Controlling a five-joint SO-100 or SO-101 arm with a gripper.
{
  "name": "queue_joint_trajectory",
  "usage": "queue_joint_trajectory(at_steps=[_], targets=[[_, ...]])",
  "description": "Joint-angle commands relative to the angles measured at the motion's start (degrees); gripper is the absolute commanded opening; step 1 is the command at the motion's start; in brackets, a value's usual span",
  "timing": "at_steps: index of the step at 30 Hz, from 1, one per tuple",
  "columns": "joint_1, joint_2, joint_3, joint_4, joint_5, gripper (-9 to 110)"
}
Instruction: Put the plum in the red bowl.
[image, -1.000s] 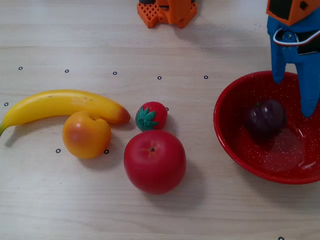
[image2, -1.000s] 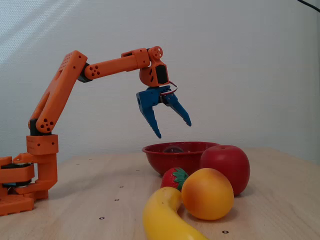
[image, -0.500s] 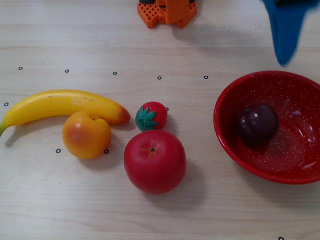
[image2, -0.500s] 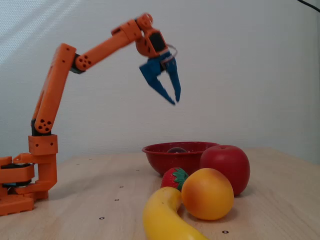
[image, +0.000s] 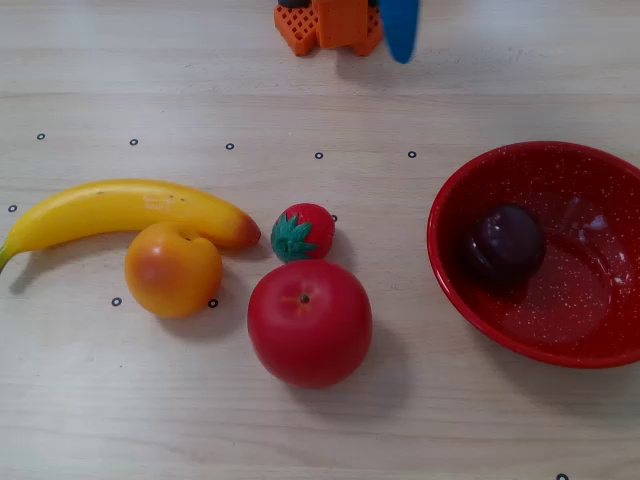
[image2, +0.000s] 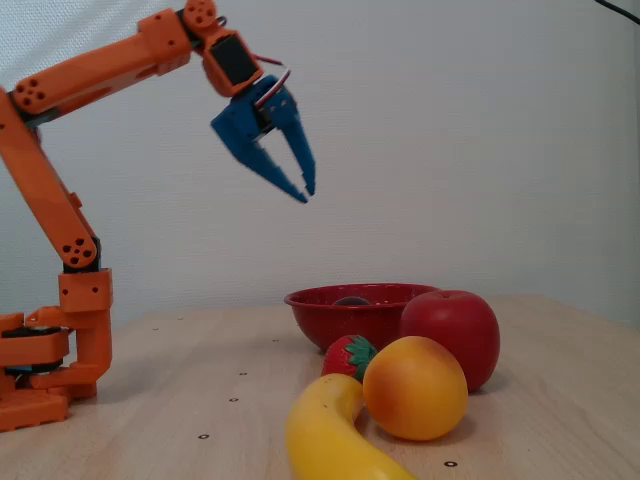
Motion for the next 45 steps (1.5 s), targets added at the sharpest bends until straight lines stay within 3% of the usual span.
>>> queue_joint_trajectory(at_steps=[1, 12, 22, 33, 45], targets=[[-3.34, 7.65, 4.92, -4.22, 2.81, 0], [-8.26, 41.31, 42.8, -17.93, 8.96, 0], [-9.23, 68.73, 68.03, -17.93, 10.28, 0], [-12.13, 70.14, 81.56, -31.64, 11.25, 0], [-14.06, 70.22, 85.17, -31.11, 8.79, 0]])
